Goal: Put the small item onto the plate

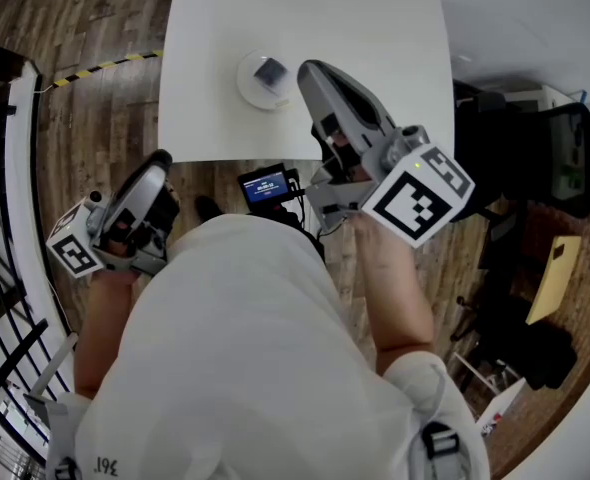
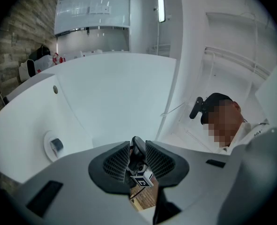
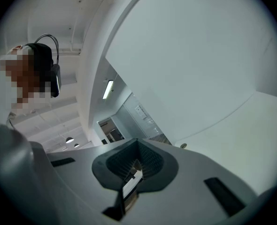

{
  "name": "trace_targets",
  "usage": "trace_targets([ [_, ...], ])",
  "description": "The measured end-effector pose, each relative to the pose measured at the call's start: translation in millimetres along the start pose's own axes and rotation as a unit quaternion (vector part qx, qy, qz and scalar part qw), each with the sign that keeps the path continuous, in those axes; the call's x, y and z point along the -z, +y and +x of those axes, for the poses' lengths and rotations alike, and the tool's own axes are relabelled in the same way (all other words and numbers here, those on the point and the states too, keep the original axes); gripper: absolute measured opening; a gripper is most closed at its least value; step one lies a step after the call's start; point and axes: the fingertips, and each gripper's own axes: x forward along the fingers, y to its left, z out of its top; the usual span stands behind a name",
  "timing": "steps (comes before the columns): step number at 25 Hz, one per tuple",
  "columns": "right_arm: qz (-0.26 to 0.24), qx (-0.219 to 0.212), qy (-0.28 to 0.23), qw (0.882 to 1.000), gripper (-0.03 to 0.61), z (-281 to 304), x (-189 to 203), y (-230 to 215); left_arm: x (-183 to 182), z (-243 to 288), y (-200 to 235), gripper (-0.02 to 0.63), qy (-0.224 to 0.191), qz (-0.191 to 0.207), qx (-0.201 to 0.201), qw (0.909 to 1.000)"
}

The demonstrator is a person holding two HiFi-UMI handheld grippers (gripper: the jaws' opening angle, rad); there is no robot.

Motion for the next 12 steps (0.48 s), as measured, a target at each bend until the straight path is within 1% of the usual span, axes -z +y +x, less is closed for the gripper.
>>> trace_targets([
  [12, -0.006, 0.009, -0.007, 1.000, 0.002, -0.4, -8.1, -10.5, 3.5, 7.9, 4.0, 0.110, 0.008, -0.002, 0.001, 1.0000],
])
